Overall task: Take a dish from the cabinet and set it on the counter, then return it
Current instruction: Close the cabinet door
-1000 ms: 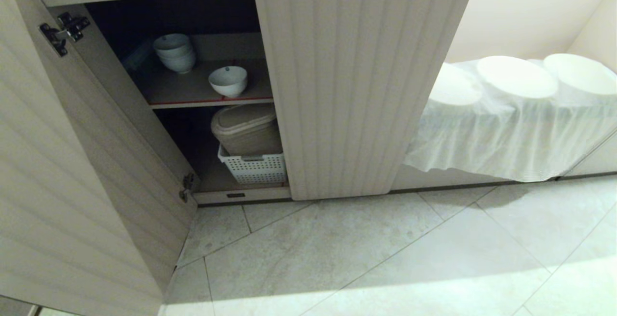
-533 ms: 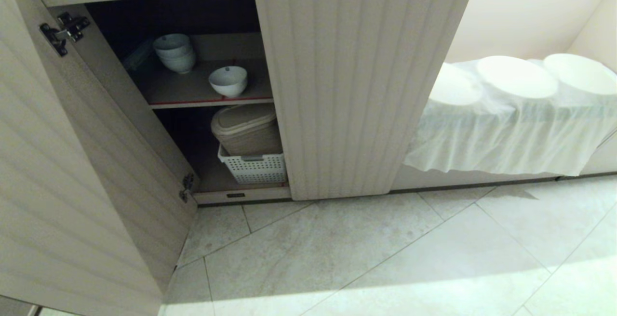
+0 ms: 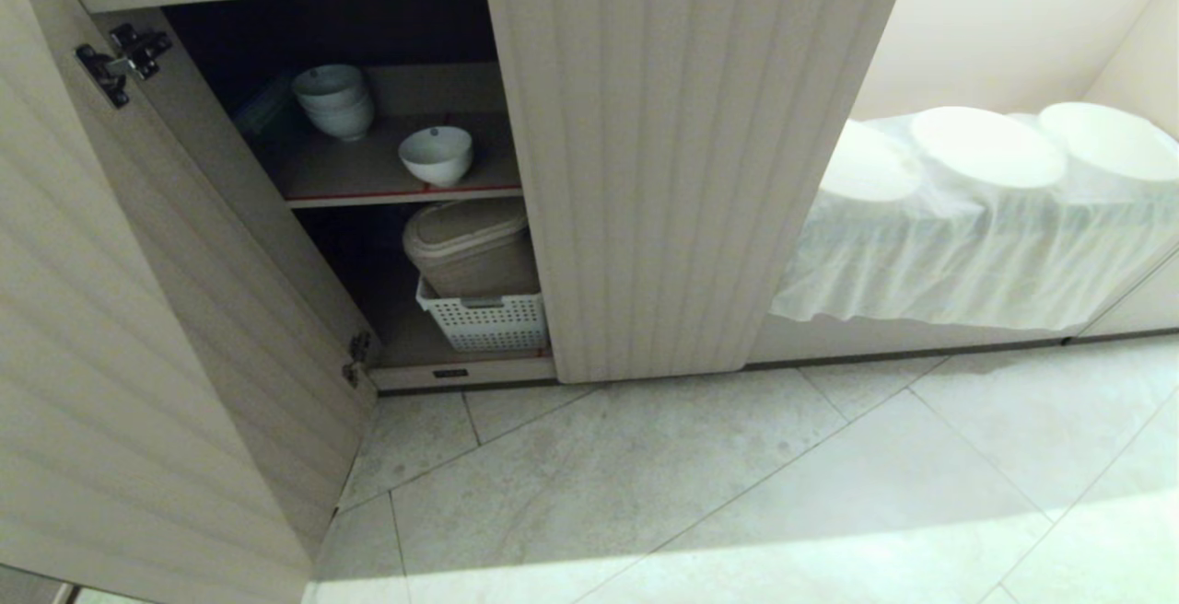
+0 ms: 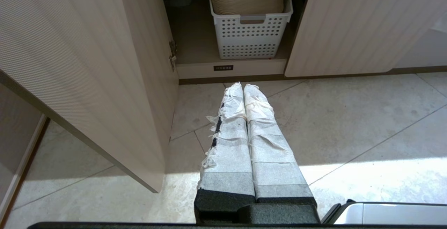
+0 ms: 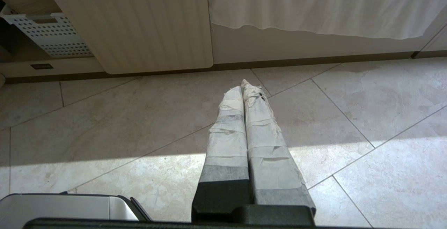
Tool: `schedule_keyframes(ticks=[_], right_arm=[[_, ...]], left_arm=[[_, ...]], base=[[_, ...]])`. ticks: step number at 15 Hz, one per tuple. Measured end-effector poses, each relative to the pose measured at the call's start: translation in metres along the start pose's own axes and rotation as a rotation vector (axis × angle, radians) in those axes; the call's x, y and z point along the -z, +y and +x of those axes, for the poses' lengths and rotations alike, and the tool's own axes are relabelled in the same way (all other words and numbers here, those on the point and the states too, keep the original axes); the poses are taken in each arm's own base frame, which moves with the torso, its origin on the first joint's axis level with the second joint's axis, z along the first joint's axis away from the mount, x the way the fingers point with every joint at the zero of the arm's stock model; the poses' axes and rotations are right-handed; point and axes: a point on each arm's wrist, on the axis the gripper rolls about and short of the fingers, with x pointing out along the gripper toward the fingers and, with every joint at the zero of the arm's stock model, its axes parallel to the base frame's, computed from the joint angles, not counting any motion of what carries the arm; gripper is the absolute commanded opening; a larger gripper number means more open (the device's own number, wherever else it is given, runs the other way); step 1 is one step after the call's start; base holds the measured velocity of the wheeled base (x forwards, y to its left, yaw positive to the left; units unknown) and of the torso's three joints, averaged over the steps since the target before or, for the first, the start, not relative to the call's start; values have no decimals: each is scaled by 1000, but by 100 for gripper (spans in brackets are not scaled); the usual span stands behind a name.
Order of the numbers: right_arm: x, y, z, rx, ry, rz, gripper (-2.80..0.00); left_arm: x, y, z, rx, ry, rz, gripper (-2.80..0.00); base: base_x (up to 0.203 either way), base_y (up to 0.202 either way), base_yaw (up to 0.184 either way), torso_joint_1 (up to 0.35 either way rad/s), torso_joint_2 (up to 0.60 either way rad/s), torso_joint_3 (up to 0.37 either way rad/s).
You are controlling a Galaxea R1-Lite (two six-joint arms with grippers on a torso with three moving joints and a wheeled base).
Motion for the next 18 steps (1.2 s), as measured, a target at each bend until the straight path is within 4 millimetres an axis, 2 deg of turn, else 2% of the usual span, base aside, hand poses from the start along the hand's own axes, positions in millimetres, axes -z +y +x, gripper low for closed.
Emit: schedule_keyframes(ticks=[18], right_arm=[[0, 0, 0, 0, 0, 0, -280]], left_arm=[[0, 0, 0, -1, -2, -20, -280]], base=[[0, 0, 0, 0, 0, 0]])
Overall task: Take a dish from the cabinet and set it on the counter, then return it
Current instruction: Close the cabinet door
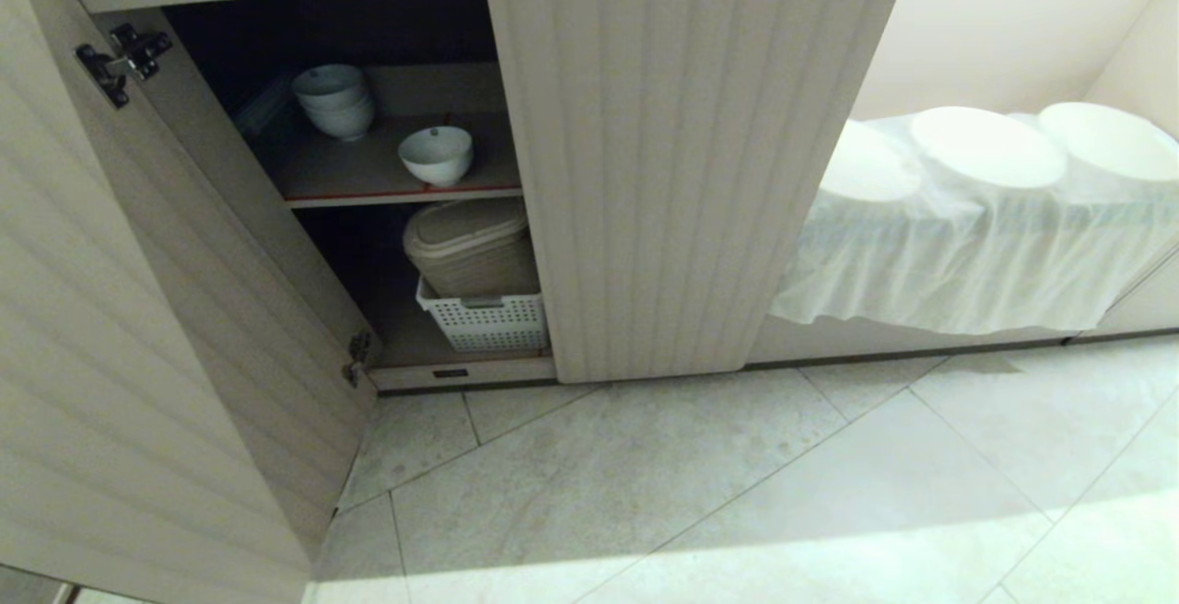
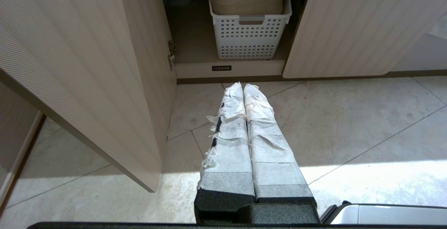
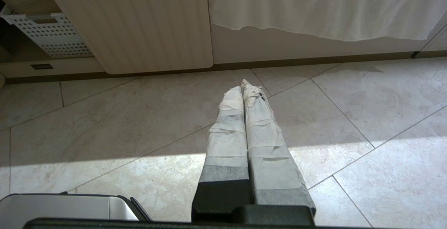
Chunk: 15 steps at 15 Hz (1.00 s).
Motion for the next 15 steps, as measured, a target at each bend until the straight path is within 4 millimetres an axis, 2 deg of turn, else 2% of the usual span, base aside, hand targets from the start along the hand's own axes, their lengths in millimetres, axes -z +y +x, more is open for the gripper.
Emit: schedule_keyframes(ticks=[8, 15], right_arm=[[0, 0, 0, -1, 1, 0, -280], [0, 0, 0, 0, 0, 0, -280]], left_arm=[[0, 0, 0, -1, -2, -4, -280], [0, 0, 0, 0, -1, -4, -280]], base=[[0, 20, -2, 0, 1, 1], [0, 192, -2, 2, 3, 0]])
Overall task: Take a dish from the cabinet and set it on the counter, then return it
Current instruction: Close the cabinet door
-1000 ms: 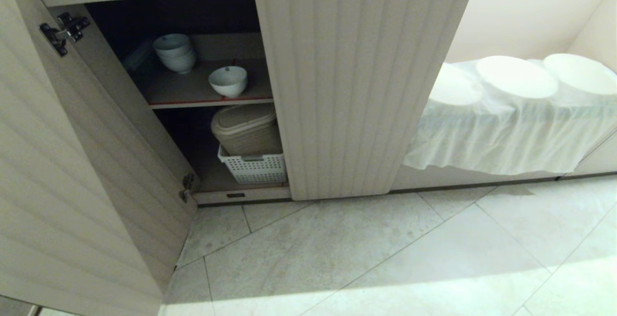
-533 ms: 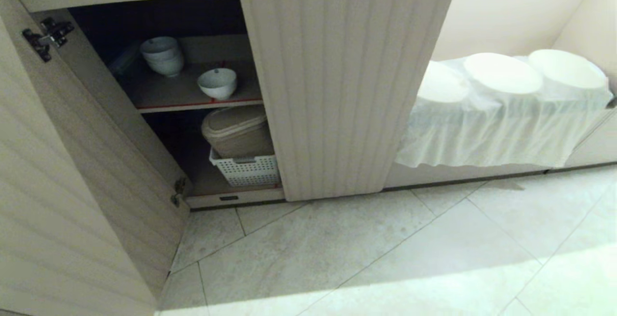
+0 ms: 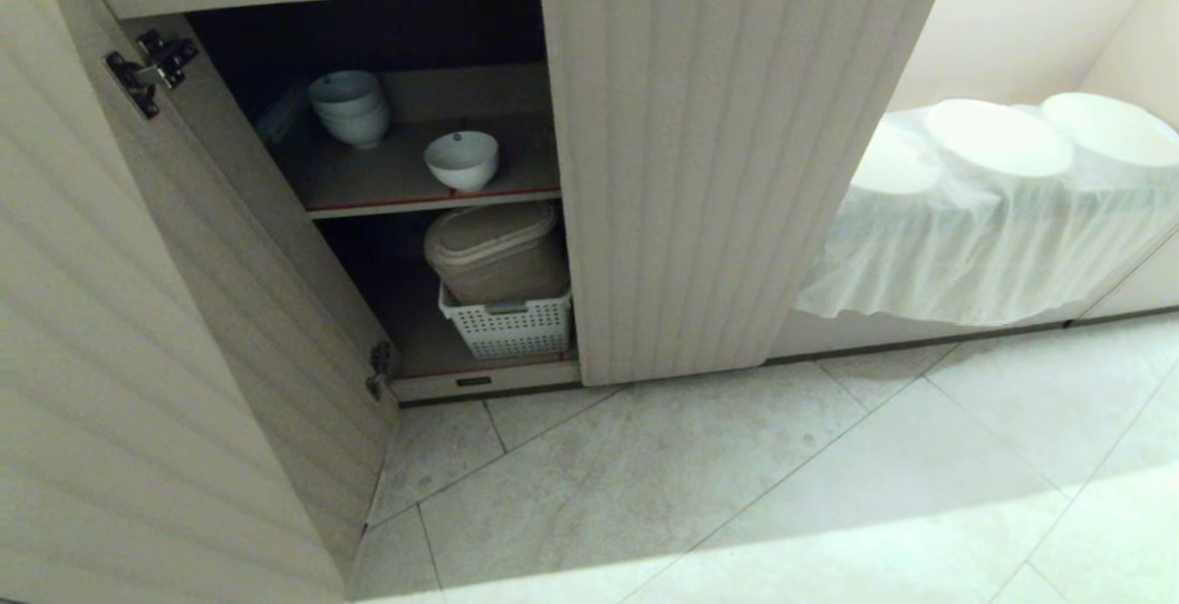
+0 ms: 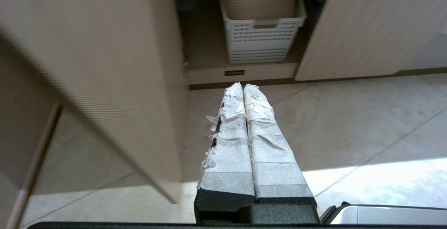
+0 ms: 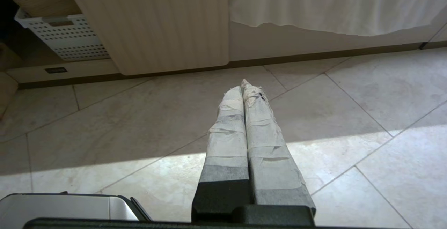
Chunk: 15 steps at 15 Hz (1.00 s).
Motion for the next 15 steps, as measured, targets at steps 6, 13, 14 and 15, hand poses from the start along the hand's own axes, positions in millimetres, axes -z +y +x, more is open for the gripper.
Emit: schedule_keyframes(ticks=[6, 13, 14, 15], right_arm=[[0, 0, 0, -1, 0, 0, -280], [0, 0, 0, -1, 0, 0, -280], [0, 0, 0, 0, 0, 0, -280], [0, 0, 0, -1, 0, 0, -280]], left_arm=[[0, 0, 0, 0, 0, 0, -280], [0, 0, 0, -1, 0, 2, -280], [0, 0, 0, -1, 0, 2, -280], [0, 0, 0, -1, 0, 2, -280]], base=[[0, 195, -2, 3, 1, 2], [0, 37, -1, 1, 1, 0], [0, 0, 0, 0, 0, 0], [0, 0, 0, 0, 0, 0]])
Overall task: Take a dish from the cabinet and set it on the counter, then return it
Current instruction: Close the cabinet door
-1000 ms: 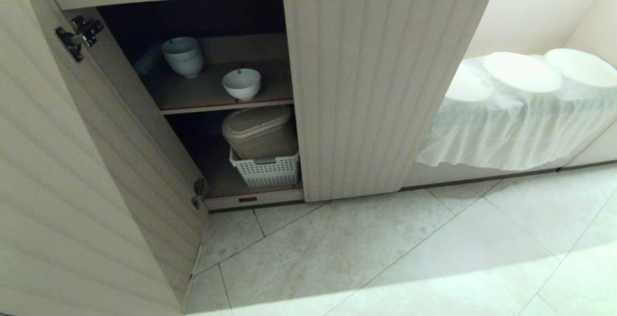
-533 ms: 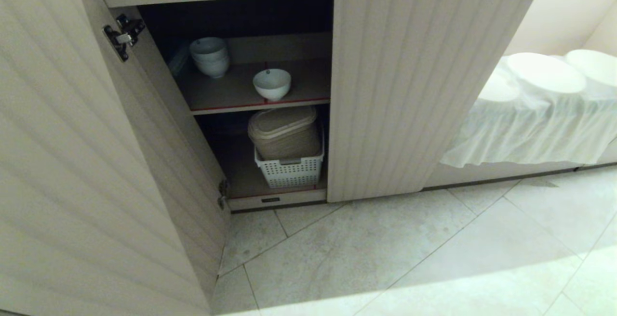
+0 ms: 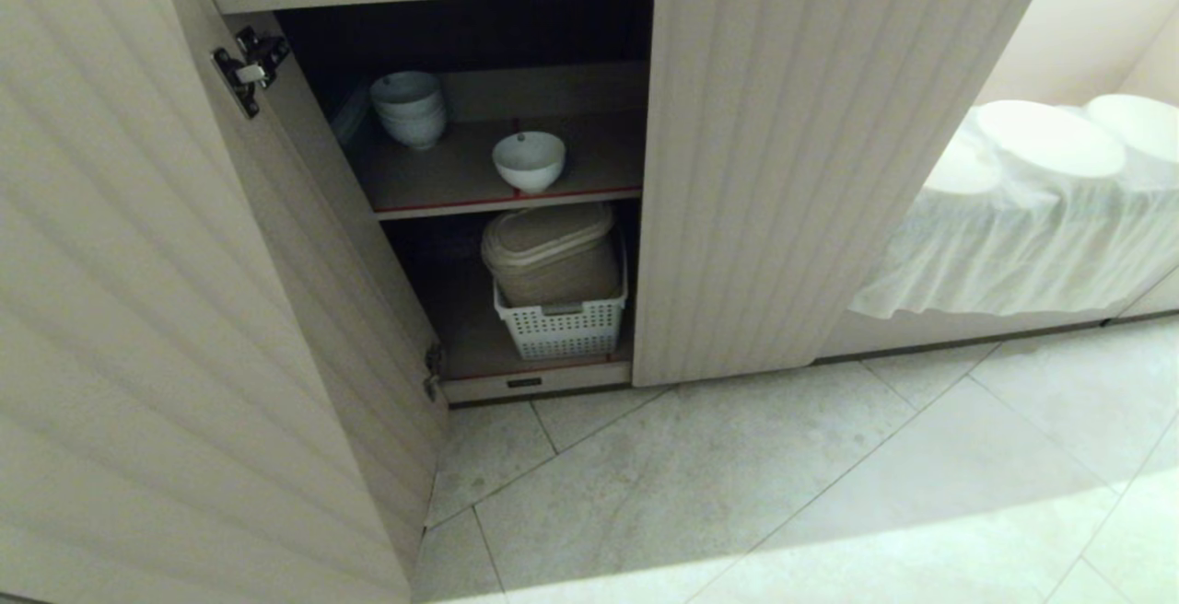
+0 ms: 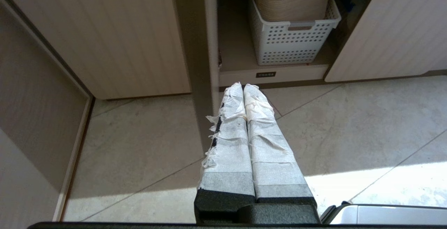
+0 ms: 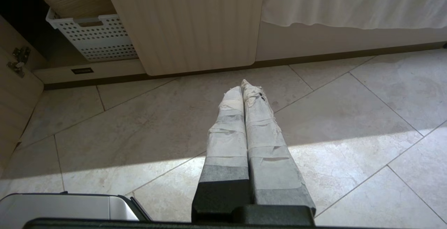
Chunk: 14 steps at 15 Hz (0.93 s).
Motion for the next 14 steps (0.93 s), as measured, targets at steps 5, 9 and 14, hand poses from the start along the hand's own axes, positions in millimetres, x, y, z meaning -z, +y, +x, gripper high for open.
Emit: schedule_keyframes(ticks=[5, 9, 14], right_arm=[[0, 0, 0, 0, 0, 0, -280], [0, 0, 0, 0, 0, 0, -280], [0, 0, 0, 0, 0, 0, -280]], left_arm=[[0, 0, 0, 0, 0, 0, -280], [0, 0, 0, 0, 0, 0, -280], [0, 0, 0, 1, 0, 0, -280]], base=[[0, 0, 0, 0, 0, 0], [0, 0, 0, 0, 0, 0], [0, 0, 0, 0, 0, 0]])
